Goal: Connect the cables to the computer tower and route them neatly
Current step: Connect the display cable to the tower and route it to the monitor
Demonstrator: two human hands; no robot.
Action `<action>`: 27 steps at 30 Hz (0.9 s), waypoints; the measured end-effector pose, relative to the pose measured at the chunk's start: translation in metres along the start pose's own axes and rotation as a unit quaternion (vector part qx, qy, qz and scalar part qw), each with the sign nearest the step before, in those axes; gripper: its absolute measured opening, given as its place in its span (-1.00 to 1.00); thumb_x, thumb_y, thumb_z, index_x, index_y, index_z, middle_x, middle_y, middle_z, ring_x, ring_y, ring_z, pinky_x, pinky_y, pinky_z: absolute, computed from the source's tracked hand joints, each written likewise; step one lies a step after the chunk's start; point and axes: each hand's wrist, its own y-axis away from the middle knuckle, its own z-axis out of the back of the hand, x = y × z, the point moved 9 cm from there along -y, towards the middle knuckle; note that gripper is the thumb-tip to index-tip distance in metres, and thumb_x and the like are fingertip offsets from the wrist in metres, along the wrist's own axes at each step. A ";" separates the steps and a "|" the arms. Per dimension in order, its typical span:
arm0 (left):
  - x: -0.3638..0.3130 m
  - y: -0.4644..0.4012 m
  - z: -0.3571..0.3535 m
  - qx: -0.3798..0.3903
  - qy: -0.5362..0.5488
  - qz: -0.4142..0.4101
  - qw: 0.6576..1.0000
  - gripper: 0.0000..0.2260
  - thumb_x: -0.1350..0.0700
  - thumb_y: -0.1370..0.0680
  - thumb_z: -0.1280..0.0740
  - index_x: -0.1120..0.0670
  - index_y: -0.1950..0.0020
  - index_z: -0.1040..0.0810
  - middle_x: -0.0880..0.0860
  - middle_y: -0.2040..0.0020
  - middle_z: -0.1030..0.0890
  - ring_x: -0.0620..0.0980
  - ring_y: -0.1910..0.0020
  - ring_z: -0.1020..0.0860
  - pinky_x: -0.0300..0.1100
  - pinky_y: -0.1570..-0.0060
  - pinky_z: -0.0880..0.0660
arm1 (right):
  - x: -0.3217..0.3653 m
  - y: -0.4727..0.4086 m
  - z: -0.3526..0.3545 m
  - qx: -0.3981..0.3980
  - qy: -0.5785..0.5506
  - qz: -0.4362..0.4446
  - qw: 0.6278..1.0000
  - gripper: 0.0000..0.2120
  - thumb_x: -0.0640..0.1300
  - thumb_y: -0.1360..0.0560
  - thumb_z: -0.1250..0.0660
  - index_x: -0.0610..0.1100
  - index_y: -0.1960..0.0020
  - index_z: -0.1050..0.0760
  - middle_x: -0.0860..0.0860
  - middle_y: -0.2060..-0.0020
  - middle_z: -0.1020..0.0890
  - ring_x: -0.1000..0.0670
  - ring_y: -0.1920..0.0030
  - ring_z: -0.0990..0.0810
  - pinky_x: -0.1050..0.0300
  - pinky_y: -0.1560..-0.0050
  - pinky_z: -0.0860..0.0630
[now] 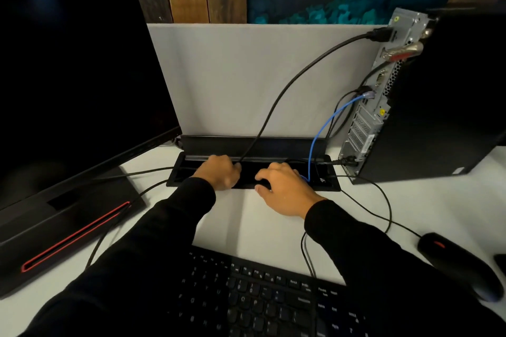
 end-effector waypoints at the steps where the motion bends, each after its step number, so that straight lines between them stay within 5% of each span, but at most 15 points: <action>1: -0.002 0.009 0.006 -0.041 -0.007 0.005 0.999 -0.72 -0.02 -0.64 -0.19 0.14 0.12 -0.52 0.17 0.02 -0.61 0.23 0.02 -0.58 -0.03 0.02 -0.50 | -0.001 0.006 0.006 -0.011 0.000 0.001 1.000 -0.64 0.05 -0.66 -0.25 -0.02 -0.42 -0.49 -0.06 -0.30 -0.51 -0.13 -0.36 -0.40 -0.09 -0.41 -0.35; 5: -0.043 0.049 0.023 -0.194 -0.061 -0.055 0.978 -0.81 0.02 -0.50 -0.25 0.10 0.22 -0.49 0.08 0.19 -0.55 0.20 0.17 -0.56 -0.05 0.16 -0.49 | -0.014 0.039 0.035 -0.094 0.069 -0.019 0.993 -0.71 0.01 -0.65 -0.25 -0.05 -0.30 -0.57 -0.06 -0.18 -0.54 -0.14 -0.24 -0.47 -0.09 -0.22 -0.50; 8: -0.089 0.068 -0.011 -0.081 0.015 -0.180 0.980 -0.68 -0.09 -0.50 -0.20 0.01 -0.01 -0.69 0.03 0.10 -0.70 0.09 0.10 -0.65 -0.05 0.03 -0.60 | -0.040 0.073 0.060 -0.186 0.212 -0.085 0.956 -0.72 -0.07 -0.60 -0.28 -0.06 -0.27 -0.58 -0.10 -0.19 -0.54 -0.20 -0.22 -0.45 -0.13 -0.17 -0.43; 11: -0.137 0.095 -0.047 0.029 0.053 -0.267 0.962 -0.68 -0.05 -0.63 -0.32 0.06 -0.29 -0.66 0.05 -0.10 -0.71 -0.01 -0.05 -0.62 -0.12 -0.23 -0.48 | -0.075 0.102 0.068 -0.168 0.282 -0.173 0.929 -0.56 -0.13 -0.55 -0.27 -0.05 -0.42 -0.45 -0.12 -0.28 -0.53 -0.21 -0.29 -0.42 -0.15 -0.25 -0.35; 13: -0.161 0.107 -0.058 0.028 0.063 -0.295 0.953 -0.79 0.10 -0.62 -0.34 0.14 -0.16 -0.71 0.03 0.03 -0.73 -0.14 0.16 -0.60 -0.16 -0.18 -0.47 | -0.088 0.113 0.064 -0.148 0.288 -0.178 0.929 -0.48 -0.17 -0.54 -0.25 0.00 -0.49 -0.37 -0.08 -0.29 -0.53 -0.18 -0.29 -0.42 -0.15 -0.28 -0.30; 15: -0.172 0.111 -0.068 0.029 0.059 -0.292 0.954 -0.82 0.22 -0.58 -0.33 0.18 0.10 -0.73 -0.05 0.29 -0.67 -0.20 0.38 -0.51 -0.22 -0.14 -0.42 | -0.093 0.119 0.058 -0.127 0.277 -0.153 0.940 -0.44 -0.23 -0.55 -0.21 0.05 -0.52 -0.34 -0.05 -0.26 -0.56 -0.14 -0.25 -0.50 -0.12 -0.22 -0.33; 17: -0.176 0.114 -0.073 0.030 0.043 -0.288 0.956 -0.82 0.23 -0.54 -0.34 0.19 0.21 -0.70 -0.04 0.34 -0.63 -0.15 0.34 -0.51 -0.23 -0.05 -0.38 | -0.097 0.124 0.052 -0.112 0.231 -0.135 0.957 -0.43 -0.27 -0.58 -0.17 0.09 -0.54 -0.34 -0.05 -0.23 -0.57 -0.14 -0.19 -0.57 -0.07 -0.14 -0.42; 22: -0.159 0.114 -0.070 0.018 0.020 -0.262 0.965 -0.87 0.20 -0.51 -0.37 0.07 0.16 -0.71 -0.10 0.14 -0.68 -0.07 0.08 -0.57 -0.12 -0.10 -0.54 | -0.105 0.134 0.041 -0.114 0.143 -0.120 0.976 -0.47 -0.28 -0.62 -0.17 0.07 -0.53 -0.39 -0.06 -0.25 -0.52 -0.12 -0.26 -0.49 0.04 -0.16 -0.52; 27: -0.102 0.104 -0.058 -0.062 0.043 -0.147 0.986 -0.87 0.15 -0.52 -0.35 -0.06 0.02 -0.66 0.02 -0.06 -0.65 0.07 -0.11 -0.58 -0.06 -0.19 -0.52 | -0.105 0.146 0.041 -0.147 0.143 -0.122 0.971 -0.55 -0.15 -0.66 -0.17 -0.02 -0.55 -0.38 -0.06 -0.32 -0.51 -0.12 -0.32 -0.40 -0.02 -0.31 -0.43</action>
